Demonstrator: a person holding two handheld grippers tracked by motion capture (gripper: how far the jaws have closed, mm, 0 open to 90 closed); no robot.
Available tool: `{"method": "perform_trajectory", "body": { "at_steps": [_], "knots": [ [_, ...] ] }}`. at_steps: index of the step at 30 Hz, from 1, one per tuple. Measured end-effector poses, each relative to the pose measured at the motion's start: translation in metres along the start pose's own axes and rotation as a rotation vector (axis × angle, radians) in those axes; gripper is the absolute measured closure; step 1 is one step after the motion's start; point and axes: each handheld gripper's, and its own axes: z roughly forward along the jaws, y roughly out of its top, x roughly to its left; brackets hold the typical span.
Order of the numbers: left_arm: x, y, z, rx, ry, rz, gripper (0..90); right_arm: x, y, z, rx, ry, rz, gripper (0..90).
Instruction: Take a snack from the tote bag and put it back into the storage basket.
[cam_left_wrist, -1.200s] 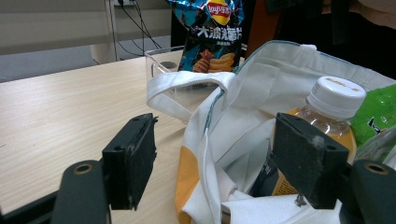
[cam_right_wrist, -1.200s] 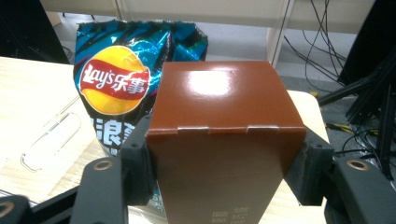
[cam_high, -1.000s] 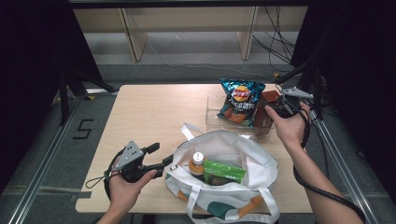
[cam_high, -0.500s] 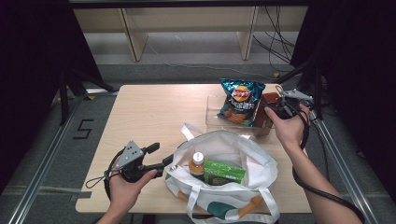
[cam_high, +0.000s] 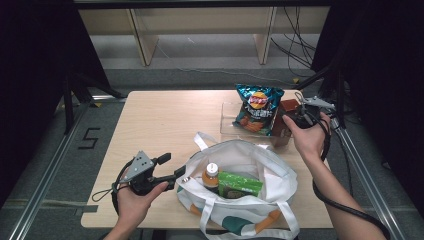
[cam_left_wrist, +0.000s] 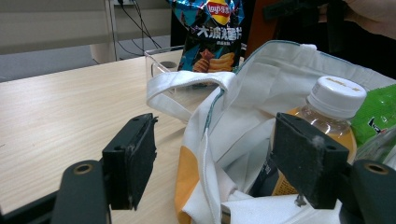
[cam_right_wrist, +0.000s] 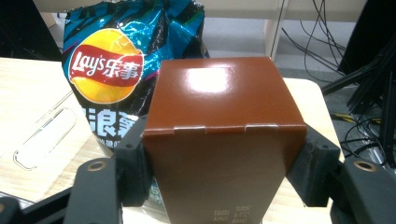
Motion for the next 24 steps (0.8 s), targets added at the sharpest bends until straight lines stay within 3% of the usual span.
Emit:
{"method": "perform_trajectory", "body": {
  "at_steps": [6, 7, 10, 13, 14, 16, 24],
  "knots": [
    [0.0, 0.0, 0.0, 0.0, -0.001, 0.0, 29.7, 0.001, 0.0, -0.001, -0.012, -0.001, 0.005, 30.6],
    [0.0, 0.0, 0.0, 0.0, -0.001, 0.0, 29.7, 0.005, 0.0, -0.003, -0.005, -0.005, 0.044, 30.2],
    [0.0, 0.0, 0.0, 0.0, 0.0, 0.0, 29.7, 0.001, 0.001, -0.005, -0.032, 0.005, -0.023, 29.5],
    [0.0, 0.0, 0.0, -0.001, 0.001, 0.0, 29.7, 0.003, 0.003, -0.009, -0.042, 0.012, -0.019, 29.2],
    [-0.001, 0.0, 0.0, -0.001, 0.002, -0.001, 29.7, 0.005, 0.003, -0.011, -0.039, 0.01, 0.007, 29.0],
    [-0.001, 0.0, 0.0, -0.003, 0.001, -0.001, 29.7, 0.006, 0.004, -0.015, -0.039, 0.007, 0.014, 28.6],
    [0.0, 0.001, -0.001, -0.003, 0.004, 0.001, 29.7, 0.001, 0.005, -0.025, -0.076, 0.04, -0.026, 27.4]
  ]
}}
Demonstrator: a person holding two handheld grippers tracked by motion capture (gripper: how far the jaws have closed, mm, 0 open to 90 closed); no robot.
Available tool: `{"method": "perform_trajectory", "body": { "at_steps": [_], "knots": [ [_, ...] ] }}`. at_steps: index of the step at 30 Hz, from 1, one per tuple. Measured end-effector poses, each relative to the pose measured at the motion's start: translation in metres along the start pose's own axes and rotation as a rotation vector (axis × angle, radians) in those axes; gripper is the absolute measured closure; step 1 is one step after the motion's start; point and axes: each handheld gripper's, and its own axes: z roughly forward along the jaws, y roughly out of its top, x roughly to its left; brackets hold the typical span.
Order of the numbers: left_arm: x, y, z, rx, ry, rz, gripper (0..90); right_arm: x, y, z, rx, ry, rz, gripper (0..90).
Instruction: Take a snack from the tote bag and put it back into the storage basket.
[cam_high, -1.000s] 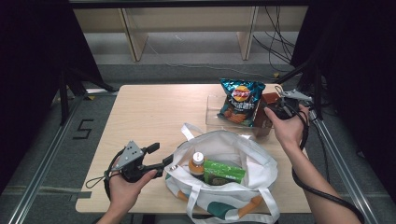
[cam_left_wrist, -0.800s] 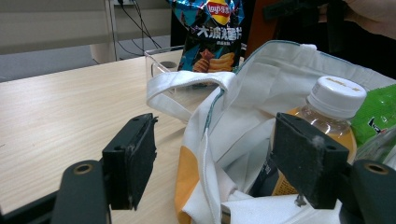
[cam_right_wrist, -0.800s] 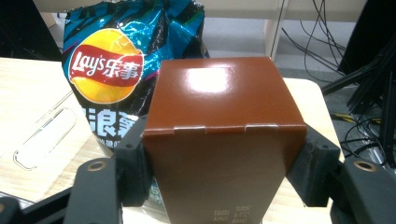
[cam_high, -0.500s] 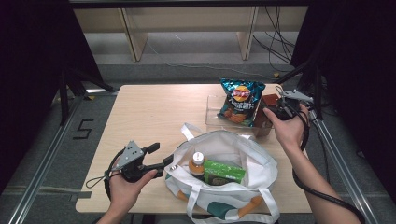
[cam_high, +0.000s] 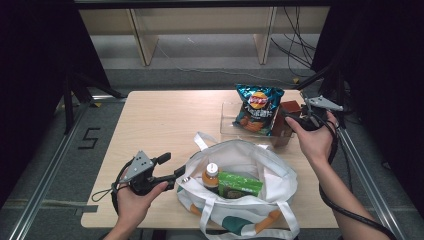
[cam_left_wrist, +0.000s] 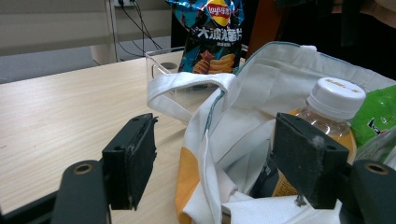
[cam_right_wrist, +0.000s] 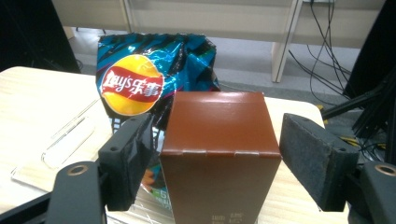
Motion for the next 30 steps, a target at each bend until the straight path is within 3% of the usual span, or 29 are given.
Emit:
{"method": "perform_trajectory", "body": {
  "at_steps": [1, 3, 4, 7, 10, 11, 13, 16, 20, 26, 29, 30],
  "knots": [
    [0.0, 0.0, 0.0, 0.0, 0.0, 0.0, 29.7, 0.001, 0.0, -0.001, 0.002, -0.001, 0.011, 27.3],
    [0.0, 0.0, 0.0, 0.001, 0.0, -0.001, 29.7, -0.001, 0.0, -0.003, -0.013, 0.004, -0.015, 27.1],
    [0.0, 0.0, 0.0, 0.0, 0.0, -0.002, 29.7, 0.0, -0.001, -0.005, -0.01, 0.014, 0.012, 27.1],
    [0.0, 0.0, 0.0, -0.007, -0.007, 0.003, 29.7, -0.003, -0.001, -0.01, -0.019, 0.02, -0.004, 27.0],
    [0.0, 0.0, 0.0, 0.001, 0.001, -0.001, 29.7, -0.003, -0.001, -0.016, -0.016, 0.023, 0.011, 27.0],
    [0.0, 0.0, 0.0, 0.0, -0.001, -0.001, 29.7, -0.005, -0.002, -0.017, -0.021, 0.022, -0.007, 27.0],
    [0.0, 0.0, 0.0, -0.001, -0.001, 0.002, 29.6, -0.004, -0.003, -0.021, -0.024, 0.021, 0.011, 27.2],
    [0.0, 0.0, 0.0, -0.001, 0.001, -0.001, 29.6, -0.008, -0.004, -0.026, -0.027, 0.032, -0.019, 27.8],
    [-0.001, 0.0, 0.0, 0.001, 0.001, 0.002, 29.6, -0.009, -0.007, -0.031, -0.03, 0.043, 0.001, 29.2],
    [-0.001, 0.0, 0.0, 0.001, 0.0, 0.004, 29.6, -0.014, -0.013, -0.04, -0.021, 0.051, -0.016, 33.0],
    [-0.001, 0.0, 0.001, 0.0, 0.0, 0.004, 29.6, -0.014, -0.015, -0.045, -0.008, 0.076, 0.019, 36.4],
    [-0.001, 0.0, 0.001, 0.0, 0.0, 0.004, 29.6, -0.015, -0.016, -0.046, -0.003, 0.083, -0.002, 37.9]
  ]
}}
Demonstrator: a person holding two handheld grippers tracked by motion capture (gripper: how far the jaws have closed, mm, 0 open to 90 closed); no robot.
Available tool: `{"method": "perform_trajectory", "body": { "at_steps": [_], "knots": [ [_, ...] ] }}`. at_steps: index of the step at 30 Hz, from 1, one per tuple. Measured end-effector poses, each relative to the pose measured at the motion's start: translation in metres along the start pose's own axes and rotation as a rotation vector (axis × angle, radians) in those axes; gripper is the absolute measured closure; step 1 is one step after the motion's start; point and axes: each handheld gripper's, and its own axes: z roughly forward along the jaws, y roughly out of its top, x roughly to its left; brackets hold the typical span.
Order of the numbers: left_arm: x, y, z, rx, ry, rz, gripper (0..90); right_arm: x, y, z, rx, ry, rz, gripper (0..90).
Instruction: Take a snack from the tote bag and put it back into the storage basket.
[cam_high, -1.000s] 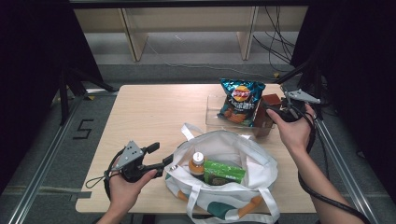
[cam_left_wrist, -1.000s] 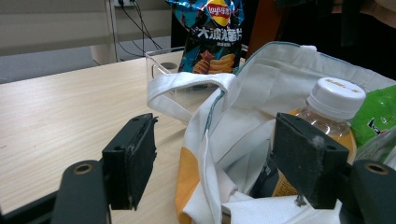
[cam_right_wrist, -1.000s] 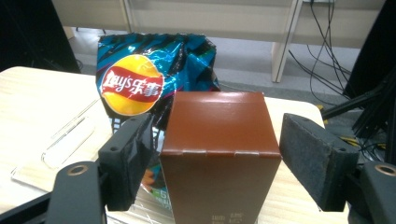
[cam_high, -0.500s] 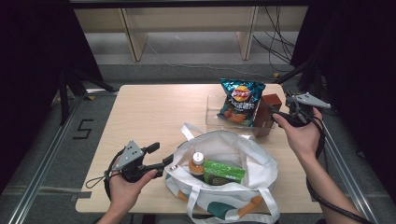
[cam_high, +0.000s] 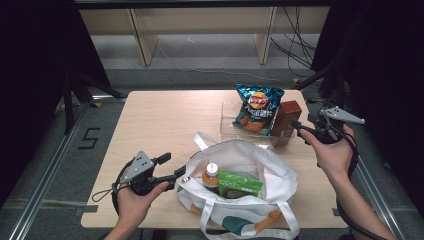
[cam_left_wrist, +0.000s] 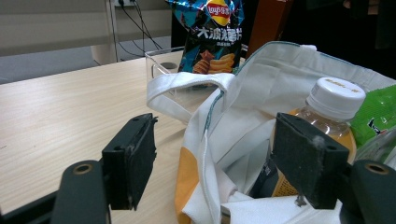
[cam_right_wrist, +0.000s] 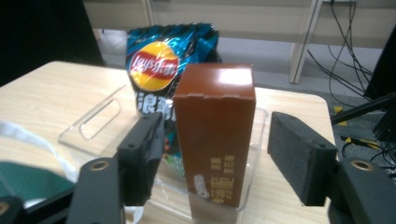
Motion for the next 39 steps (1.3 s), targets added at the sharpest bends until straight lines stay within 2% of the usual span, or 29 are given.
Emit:
{"method": "perform_trajectory", "body": {
  "at_steps": [1, 4, 6, 10, 12, 13, 14, 15, 16, 17, 20, 21, 22, 23, 24, 27, 29, 30, 33, 34, 35, 37, 38, 39],
  "knots": [
    [0.0, 0.0, 0.0, 0.0, -0.001, 0.0, 29.5, 0.001, -0.001, -0.001, 0.001, 0.014, 0.005, 39.3],
    [0.0, 0.0, 0.0, 0.001, 0.0, -0.001, 29.5, 0.001, -0.003, -0.005, 0.0, 0.041, -0.02, 41.2],
    [0.0, 0.0, 0.0, -0.001, 0.0, 0.0, 29.5, 0.005, -0.006, -0.008, 0.008, 0.047, 0.005, 41.4],
    [0.0, 0.0, 0.0, 0.0, 0.001, -0.003, 29.5, 0.008, -0.012, -0.012, 0.006, 0.077, -0.039, 42.3],
    [0.0, 0.0, 0.0, 0.001, -0.001, -0.001, 29.5, 0.013, -0.014, -0.015, 0.011, 0.103, -0.011, 42.8],
    [0.0, 0.0, 0.0, 0.001, -0.002, 0.0, 29.5, 0.011, -0.015, -0.017, 0.015, 0.123, -0.061, 43.1],
    [0.0, 0.0, 0.001, 0.0, -0.003, -0.003, 29.5, 0.014, -0.016, -0.018, 0.024, 0.133, -0.027, 43.6],
    [-0.001, 0.0, 0.001, 0.001, -0.003, -0.004, 29.5, 0.016, -0.016, -0.018, 0.018, 0.145, -0.015, 43.9],
    [-0.001, 0.0, 0.001, 0.002, -0.002, -0.002, 29.5, 0.016, -0.017, -0.018, 0.009, 0.153, -0.025, 44.1],
    [-0.001, 0.0, 0.001, 0.002, -0.003, -0.003, 29.5, 0.018, -0.018, -0.021, 0.03, 0.164, -0.011, 44.8],
    [-0.001, 0.0, 0.002, 0.001, -0.004, -0.004, 29.5, 0.019, -0.019, -0.021, 0.009, 0.181, -0.034, 45.6],
    [-0.001, 0.0, 0.002, -0.005, -0.012, -0.007, 29.5, 0.019, -0.019, -0.023, 0.024, 0.192, -0.044, 46.2],
    [-0.001, -0.001, 0.002, -0.004, -0.011, -0.006, 29.5, 0.024, -0.02, -0.024, 0.017, 0.209, -0.032, 47.4],
    [-0.001, -0.001, 0.003, -0.004, -0.012, -0.009, 29.5, 0.024, -0.02, -0.025, 0.032, 0.213, -0.058, 48.1],
    [0.0, -0.001, 0.003, -0.003, -0.015, 0.001, 29.5, 0.028, -0.02, -0.026, 0.032, 0.224, -0.04, 48.2],
    [-0.001, -0.001, 0.002, 0.005, -0.006, -0.001, 29.5, 0.033, -0.021, -0.028, 0.035, 0.244, -0.048, 48.1],
    [-0.001, -0.001, 0.002, 0.005, -0.007, -0.003, 29.5, 0.035, -0.023, -0.028, 0.03, 0.252, -0.075, 48.3],
    [-0.001, 0.0, 0.002, 0.005, -0.008, -0.002, 29.5, 0.037, -0.024, -0.028, 0.032, 0.274, -0.074, 48.4],
    [-0.001, 0.0, 0.002, 0.004, -0.008, -0.002, 29.5, 0.043, -0.026, -0.03, 0.053, 0.303, -0.07, 48.5],
    [-0.001, 0.0, 0.002, 0.004, -0.007, -0.002, 29.5, 0.044, -0.027, -0.029, 0.033, 0.301, -0.094, 48.4],
    [-0.001, 0.0, 0.002, 0.005, -0.006, -0.002, 29.5, 0.049, -0.028, -0.032, 0.054, 0.312, -0.065, 48.4],
    [-0.001, 0.0, 0.003, -0.006, -0.013, -0.005, 29.4, 0.052, -0.03, -0.034, 0.06, 0.341, -0.097, 48.5],
    [-0.001, 0.0, 0.003, -0.01, -0.013, -0.007, 29.5, 0.051, -0.031, -0.034, 0.055, 0.356, -0.148, 48.5],
    [-0.001, 0.0, 0.003, -0.011, -0.015, -0.009, 29.4, 0.055, -0.032, -0.035, 0.06, 0.361, -0.14, 48.5]
  ]
}}
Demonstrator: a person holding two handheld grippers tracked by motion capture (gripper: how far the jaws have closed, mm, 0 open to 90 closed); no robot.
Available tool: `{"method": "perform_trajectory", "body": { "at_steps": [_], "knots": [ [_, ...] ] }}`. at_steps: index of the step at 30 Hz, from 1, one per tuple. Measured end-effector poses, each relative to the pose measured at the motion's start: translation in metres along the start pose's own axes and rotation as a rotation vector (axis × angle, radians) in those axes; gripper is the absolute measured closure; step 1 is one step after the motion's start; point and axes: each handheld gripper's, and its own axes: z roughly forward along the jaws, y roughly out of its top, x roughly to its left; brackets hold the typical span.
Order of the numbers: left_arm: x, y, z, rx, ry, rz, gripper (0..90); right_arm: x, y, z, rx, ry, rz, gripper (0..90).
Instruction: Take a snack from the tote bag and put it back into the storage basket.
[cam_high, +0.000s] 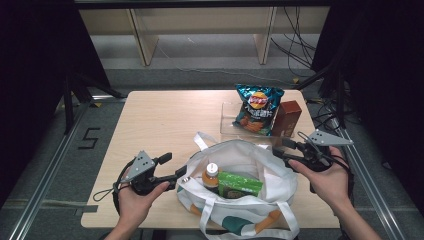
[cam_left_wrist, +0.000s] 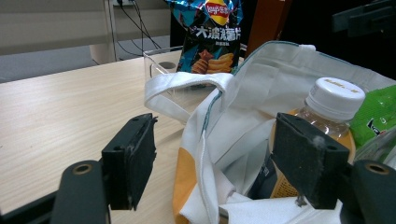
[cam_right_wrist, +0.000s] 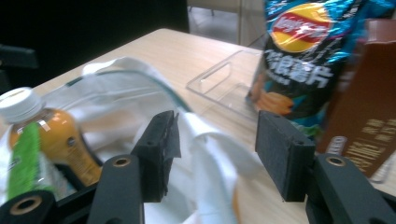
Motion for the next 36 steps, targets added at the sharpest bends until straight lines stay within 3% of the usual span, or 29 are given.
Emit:
{"method": "perform_trajectory", "body": {
  "at_steps": [4, 7, 8, 9, 10, 13, 17, 18, 19, 21, 22, 26, 28, 30, 32, 33, 36],
  "knots": [
    [0.0, 0.0, -0.002, 0.01, 0.011, -0.001, 29.4, 0.01, -0.001, 0.0, 0.008, 0.036, 0.017, 48.9],
    [0.0, 0.0, -0.002, 0.008, 0.01, 0.001, 29.4, 0.012, 0.0, 0.0, 0.004, 0.049, -0.022, 50.1],
    [0.0, 0.0, -0.002, 0.009, 0.011, 0.0, 29.4, 0.015, -0.001, -0.001, 0.013, 0.067, -0.005, 50.6],
    [0.0, 0.0, -0.002, 0.009, 0.011, 0.001, 29.4, 0.015, 0.0, 0.0, 0.005, 0.078, -0.016, 51.2],
    [0.0, 0.0, -0.002, 0.013, 0.012, 0.005, 29.4, 0.018, 0.0, -0.001, 0.007, 0.063, -0.001, 51.8],
    [0.0, 0.0, -0.002, 0.015, 0.01, 0.008, 29.4, 0.024, -0.001, -0.001, 0.017, 0.089, 0.031, 53.5],
    [-0.001, 0.0, -0.002, 0.016, 0.009, 0.008, 29.4, 0.025, -0.002, -0.003, 0.028, 0.123, -0.021, 55.9],
    [-0.001, 0.0, -0.002, 0.017, 0.009, 0.007, 29.4, 0.027, -0.003, -0.001, 0.008, 0.124, -0.003, 56.6],
    [0.0, 0.0, -0.002, 0.017, 0.009, 0.007, 29.4, 0.028, -0.003, -0.003, 0.033, 0.144, 0.006, 57.2],
    [0.0, 0.0, -0.002, 0.016, 0.009, 0.008, 29.4, 0.028, -0.005, -0.003, 0.029, 0.149, -0.035, 59.2],
    [0.0, 0.0, -0.002, 0.016, 0.009, 0.009, 29.4, 0.031, -0.006, -0.002, 0.037, 0.165, -0.008, 59.7],
    [-0.001, 0.0, -0.002, 0.017, 0.009, 0.007, 29.4, 0.033, -0.008, -0.001, 0.039, 0.171, -0.038, 61.4],
    [-0.001, 0.0, -0.002, 0.017, 0.01, 0.01, 29.4, 0.034, -0.009, 0.0, 0.043, 0.163, -0.035, 61.9],
    [0.0, 0.0, -0.002, 0.016, 0.01, 0.008, 29.4, 0.035, -0.008, -0.001, 0.053, 0.184, -0.027, 62.0],
    [0.0, 0.0, -0.001, 0.012, 0.006, 0.002, 29.5, 0.039, -0.008, -0.002, 0.059, 0.195, 0.005, 61.9],
    [0.0, 0.0, 0.0, 0.006, -0.002, 0.001, 29.5, 0.038, -0.009, -0.003, 0.053, 0.206, -0.013, 61.7],
    [-0.001, 0.001, 0.001, 0.014, 0.002, 0.005, 29.4, 0.041, -0.008, -0.003, 0.047, 0.216, -0.003, 61.2]
  ]
}}
